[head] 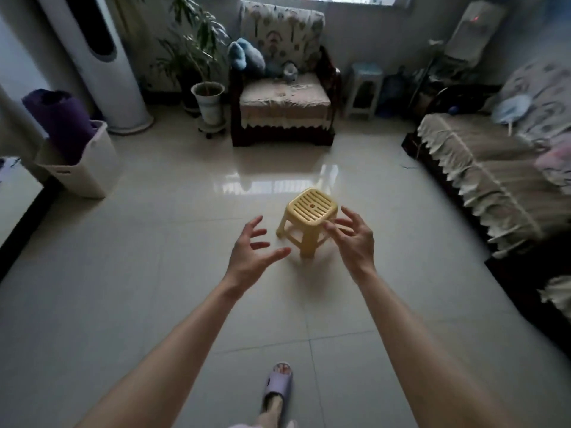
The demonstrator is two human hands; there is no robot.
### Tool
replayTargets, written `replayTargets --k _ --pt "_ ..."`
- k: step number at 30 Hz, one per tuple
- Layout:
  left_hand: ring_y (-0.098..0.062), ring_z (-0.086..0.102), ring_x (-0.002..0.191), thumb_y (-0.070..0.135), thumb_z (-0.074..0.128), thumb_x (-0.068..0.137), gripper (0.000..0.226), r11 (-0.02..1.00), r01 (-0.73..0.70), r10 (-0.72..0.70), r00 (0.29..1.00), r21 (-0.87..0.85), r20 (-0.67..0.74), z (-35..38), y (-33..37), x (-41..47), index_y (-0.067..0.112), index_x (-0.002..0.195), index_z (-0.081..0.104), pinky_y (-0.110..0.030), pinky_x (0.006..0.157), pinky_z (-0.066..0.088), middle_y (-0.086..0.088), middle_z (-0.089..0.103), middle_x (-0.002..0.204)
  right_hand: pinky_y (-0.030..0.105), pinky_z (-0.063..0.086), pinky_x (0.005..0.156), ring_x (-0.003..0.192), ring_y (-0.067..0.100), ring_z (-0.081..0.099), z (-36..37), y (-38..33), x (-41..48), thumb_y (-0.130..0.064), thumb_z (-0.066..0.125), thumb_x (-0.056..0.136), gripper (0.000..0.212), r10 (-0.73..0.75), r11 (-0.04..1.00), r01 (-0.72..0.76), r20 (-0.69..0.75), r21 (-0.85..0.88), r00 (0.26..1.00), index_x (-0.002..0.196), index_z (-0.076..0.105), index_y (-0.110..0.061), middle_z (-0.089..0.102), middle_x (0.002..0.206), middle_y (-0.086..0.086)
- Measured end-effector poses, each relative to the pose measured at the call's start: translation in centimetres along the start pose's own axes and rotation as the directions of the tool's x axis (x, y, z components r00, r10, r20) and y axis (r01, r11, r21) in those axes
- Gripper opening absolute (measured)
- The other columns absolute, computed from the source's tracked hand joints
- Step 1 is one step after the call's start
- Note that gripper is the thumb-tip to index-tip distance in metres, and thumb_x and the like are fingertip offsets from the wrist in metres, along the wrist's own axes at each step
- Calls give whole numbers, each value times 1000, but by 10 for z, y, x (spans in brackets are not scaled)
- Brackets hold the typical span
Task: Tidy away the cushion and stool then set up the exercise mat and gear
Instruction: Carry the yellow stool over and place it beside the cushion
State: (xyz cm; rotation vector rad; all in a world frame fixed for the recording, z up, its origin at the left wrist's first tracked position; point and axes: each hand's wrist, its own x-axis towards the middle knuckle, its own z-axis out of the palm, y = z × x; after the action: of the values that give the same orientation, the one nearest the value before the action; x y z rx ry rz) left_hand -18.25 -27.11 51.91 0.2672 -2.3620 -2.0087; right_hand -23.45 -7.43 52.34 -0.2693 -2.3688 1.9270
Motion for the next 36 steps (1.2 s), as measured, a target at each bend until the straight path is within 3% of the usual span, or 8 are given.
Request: replayTargets --k 3,7,18,21,26,36 --pt "-19 58 102 26 82 68 85 1000 -11 11 998 3 68 41 10 49 23 140 36 -29 79 53 0 51 119 15 51 72 90 15 63 -28 0 46 -20 76 79 56 -3 1000 3 -64 -2 998 131 54 -16 62 103 1" --pt "-19 60 100 23 82 69 83 1000 -9 10 992 -5 128 83 18 106 22 139 37 -23 75 53 1 52 116 20 50 77 94 16 63 -51 5 103 -25 77 78 60 33 999 -34 -103 -9 994 132 53 -17 62 108 4" --pt "-21 61 102 29 83 62 92 999 36 -39 986 20 165 183 29 231 21 140 36 -29 79 56 -7 53 125 21 49 77 96 16 62 -104 26 245 -26 76 79 61 64 997 -67 -106 -25 992 134 51 -16 62 113 4" --pt "-19 60 102 38 81 56 95 998 58 -59 993 17 99 219 31 268 23 139 37 -27 78 56 -5 53 122 21 49 77 98 17 62 -123 34 305 -27 76 79 62 56 997 -58 -37 -43 998 135 51 -16 61 114 5" --pt "-19 61 102 28 83 64 88 990 134 -137 988 -41 -74 273 33 313 25 139 37 -25 75 54 -2 54 122 25 51 83 99 18 63 -150 44 400 -30 77 78 64 50 996 -39 135 -81 990 135 51 -17 62 114 6" --pt "-21 59 103 22 82 69 87 962 244 -271 891 -120 -365 322 20 375 21 141 36 -27 79 52 -1 51 120 21 51 76 97 19 64 -136 69 528 -30 77 78 65 47 989 18 423 -148 905 135 50 -16 63 116 10"
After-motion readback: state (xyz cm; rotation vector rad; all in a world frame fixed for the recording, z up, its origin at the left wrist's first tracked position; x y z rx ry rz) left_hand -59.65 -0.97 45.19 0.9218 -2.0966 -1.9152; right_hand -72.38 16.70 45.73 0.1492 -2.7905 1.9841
